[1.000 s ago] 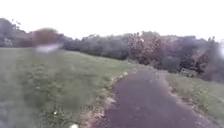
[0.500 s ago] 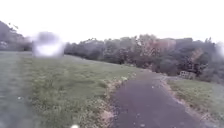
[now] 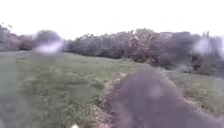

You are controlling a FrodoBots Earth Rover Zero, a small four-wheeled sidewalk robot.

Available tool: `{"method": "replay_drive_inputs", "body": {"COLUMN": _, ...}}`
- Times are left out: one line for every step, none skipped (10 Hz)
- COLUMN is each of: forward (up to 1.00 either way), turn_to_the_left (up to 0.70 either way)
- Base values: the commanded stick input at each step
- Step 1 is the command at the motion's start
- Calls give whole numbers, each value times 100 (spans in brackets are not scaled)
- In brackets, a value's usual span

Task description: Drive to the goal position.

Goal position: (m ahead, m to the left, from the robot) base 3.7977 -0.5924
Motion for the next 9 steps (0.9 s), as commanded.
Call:
{"method": "replay_drive_inputs", "body": {"forward": 70, "turn_to_the_left": -14}}
{"method": "replay_drive_inputs", "body": {"forward": 70, "turn_to_the_left": -14}}
{"method": "replay_drive_inputs", "body": {"forward": 70, "turn_to_the_left": -14}}
{"method": "replay_drive_inputs", "body": {"forward": 70, "turn_to_the_left": -14}}
{"method": "replay_drive_inputs", "body": {"forward": 70, "turn_to_the_left": -14}}
{"method": "replay_drive_inputs", "body": {"forward": 70, "turn_to_the_left": -14}}
{"method": "replay_drive_inputs", "body": {"forward": 70, "turn_to_the_left": -14}}
{"method": "replay_drive_inputs", "body": {"forward": 70, "turn_to_the_left": -14}}
{"method": "replay_drive_inputs", "body": {"forward": 70, "turn_to_the_left": -14}}
